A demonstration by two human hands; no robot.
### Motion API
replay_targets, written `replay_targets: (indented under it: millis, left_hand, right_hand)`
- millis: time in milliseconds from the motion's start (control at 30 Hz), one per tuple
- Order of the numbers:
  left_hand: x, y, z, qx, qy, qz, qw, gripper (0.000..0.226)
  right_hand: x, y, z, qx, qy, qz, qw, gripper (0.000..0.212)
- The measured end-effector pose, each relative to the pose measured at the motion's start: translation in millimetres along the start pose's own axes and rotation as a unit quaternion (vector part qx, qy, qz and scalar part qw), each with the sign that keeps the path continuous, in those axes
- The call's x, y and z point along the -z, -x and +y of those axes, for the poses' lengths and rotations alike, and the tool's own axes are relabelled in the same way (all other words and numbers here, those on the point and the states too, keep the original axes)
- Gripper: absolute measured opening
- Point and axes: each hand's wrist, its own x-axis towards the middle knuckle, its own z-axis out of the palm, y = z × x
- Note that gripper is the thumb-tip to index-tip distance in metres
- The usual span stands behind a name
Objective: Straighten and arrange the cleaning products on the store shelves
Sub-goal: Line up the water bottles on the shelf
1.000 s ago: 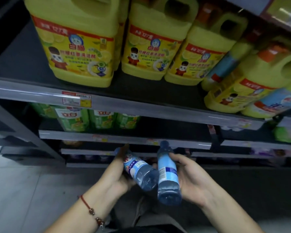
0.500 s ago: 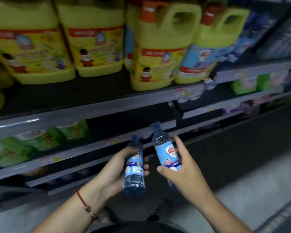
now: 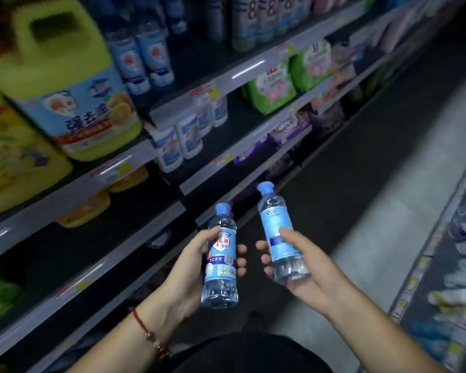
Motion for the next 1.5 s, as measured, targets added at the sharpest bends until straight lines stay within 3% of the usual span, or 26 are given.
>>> replay_targets:
  millis: [100,233,400,533,700,867,967,1033,1133,1300,1400,1500]
  left_hand:
    - [-33.4,-15.2,0.3,-0.004,0.014,-0.013,1.0,0.055]
    - [-58.6,-27.8,6.0,-0.002,0.021,-0.027,0.999,0.052]
    - [-75.2,-50.7,23.7,-0.011,0.016,-0.009,1.0,0.061]
    - [-83.5,-73.6,40.4,-0.018,0.026,0.006,0.999,0.058]
    - [-89.3,-103.7,72.6,-0.074,0.0,0.011,0.997,0.049]
    - [-97.0,-132.3,109.5,-0.174,-0.101,0.027,0.979,0.059]
    - [-108.0,-136.0,127.8,-0.188,-0.142,0.052,0.97,0.045]
    - [-112.0,-134.3,137.8,-0.191,-0.126,0.082,0.97,0.043]
    - [-110.1,-132.1,148.0,-0.201,-0.083,0.135,0.967,0.061]
    - [-101.8,-120.3,145.2,-0.248,-0.014,0.214,0.945,0.071]
    - [-109.0,-107.4,129.5,-0.27,0.038,0.231,0.934,0.051]
    - [-117.4,-98.9,112.2,-0.286,0.067,0.253,0.922,0.039]
  right_hand:
    - [27.3,-3.1,-24.6,-0.076,-0.101,-0.014,0.992,0.05]
    - [45.3,-14.4,-38.8,-0.11,-0.189,-0.023,0.975,0.05]
    - [46.7,-40.0,-55.7,-0.083,-0.084,0.073,0.99,0.042]
    - [45.3,-56.1,-83.7,-0.01,0.025,0.091,0.995,0.032]
    - [20.2,-73.2,-139.3,0.113,0.161,0.031,0.98,0.026]
    - [-12.2,-102.4,-187.7,0.136,0.204,-0.033,0.969,0.04]
    - [-23.9,-120.7,-205.5,0.13,0.203,-0.081,0.967,0.046]
    - [-28.8,-130.6,-214.7,0.117,0.192,-0.106,0.969,0.045]
    - [-35.5,-143.8,-228.8,0.089,0.196,-0.152,0.965,0.048]
    - [-61.7,-165.6,-260.7,0.07,0.243,-0.21,0.944,0.056]
    - [-86.3,-172.4,-272.2,0.107,0.262,-0.222,0.933,0.062]
    - [-113.5,-180.9,-278.5,0.149,0.242,-0.228,0.931,0.052]
